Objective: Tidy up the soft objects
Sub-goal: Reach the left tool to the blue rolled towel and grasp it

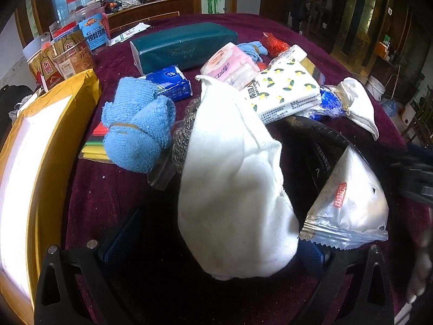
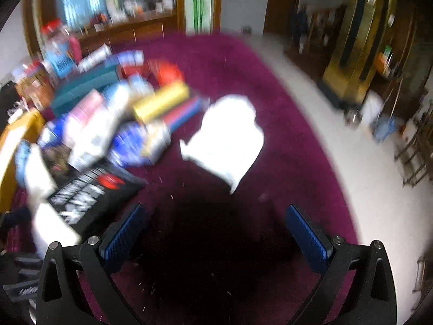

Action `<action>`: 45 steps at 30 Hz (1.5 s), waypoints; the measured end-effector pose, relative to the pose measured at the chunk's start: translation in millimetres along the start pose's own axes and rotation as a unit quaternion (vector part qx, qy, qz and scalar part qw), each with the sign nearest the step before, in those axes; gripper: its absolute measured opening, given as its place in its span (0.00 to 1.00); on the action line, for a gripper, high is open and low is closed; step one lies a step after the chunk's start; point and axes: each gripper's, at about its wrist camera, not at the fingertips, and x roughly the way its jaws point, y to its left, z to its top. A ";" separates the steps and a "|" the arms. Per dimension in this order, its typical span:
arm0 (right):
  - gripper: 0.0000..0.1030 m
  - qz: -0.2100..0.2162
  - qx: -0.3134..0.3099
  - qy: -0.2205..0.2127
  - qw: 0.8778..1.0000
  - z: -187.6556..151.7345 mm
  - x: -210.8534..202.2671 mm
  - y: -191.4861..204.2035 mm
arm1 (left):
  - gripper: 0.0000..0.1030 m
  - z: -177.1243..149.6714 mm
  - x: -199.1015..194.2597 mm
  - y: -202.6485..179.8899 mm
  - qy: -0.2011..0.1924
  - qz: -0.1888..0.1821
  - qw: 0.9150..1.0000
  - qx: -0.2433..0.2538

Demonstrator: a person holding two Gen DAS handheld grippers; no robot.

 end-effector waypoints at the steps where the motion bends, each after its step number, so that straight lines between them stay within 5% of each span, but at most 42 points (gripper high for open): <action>1: 1.00 -0.005 0.001 -0.047 0.999 -2.4 -22.1 -1.3 | 0.99 -2.1 -1.1 -1.6 0.000 0.001 1.000 0.000; 3: 1.00 -0.022 0.006 -0.153 0.988 -12.0 -65.5 -3.6 | 0.99 -2.8 -1.5 -1.7 0.000 0.001 1.000 0.000; 6: 1.00 0.013 0.001 -0.238 0.971 -19.1 -86.4 -8.0 | 0.99 -4.2 -2.5 -1.7 -0.001 -0.001 1.000 -0.003; 10: 1.00 -0.006 0.013 -0.201 0.979 8.4 -57.8 -4.3 | 1.00 -8.0 -4.7 -3.4 -0.005 0.013 1.000 -0.019; 14: 1.00 -0.055 0.042 -0.220 0.973 5.7 -50.2 -6.2 | 0.99 -9.9 -7.0 -6.1 0.010 0.012 1.000 -0.016; 18: 1.00 -0.080 0.032 -0.253 0.964 -4.7 -48.9 -4.4 | 0.99 -26.2 -23.7 7.1 0.001 -0.043 0.999 -0.033; 25: 1.00 -0.027 0.053 -0.197 0.979 -5.9 -26.8 -13.1 | 0.99 -55.1 -60.9 47.8 -0.031 -0.180 0.979 -0.092; 34: 1.00 -0.005 0.070 -0.168 0.983 -7.4 -19.0 -16.0 | 0.99 -47.1 -84.0 43.1 -0.070 -0.049 0.995 -0.052; 42: 1.00 0.007 0.059 -0.153 0.986 -5.2 -13.9 -10.4 | 0.99 -14.5 -84.8 53.8 -0.083 -0.023 0.996 -0.038; 45: 1.00 0.007 0.054 -0.152 0.987 -5.3 -13.1 -7.7 | 0.89 4.3 -86.0 62.9 -0.096 -0.011 0.994 -0.042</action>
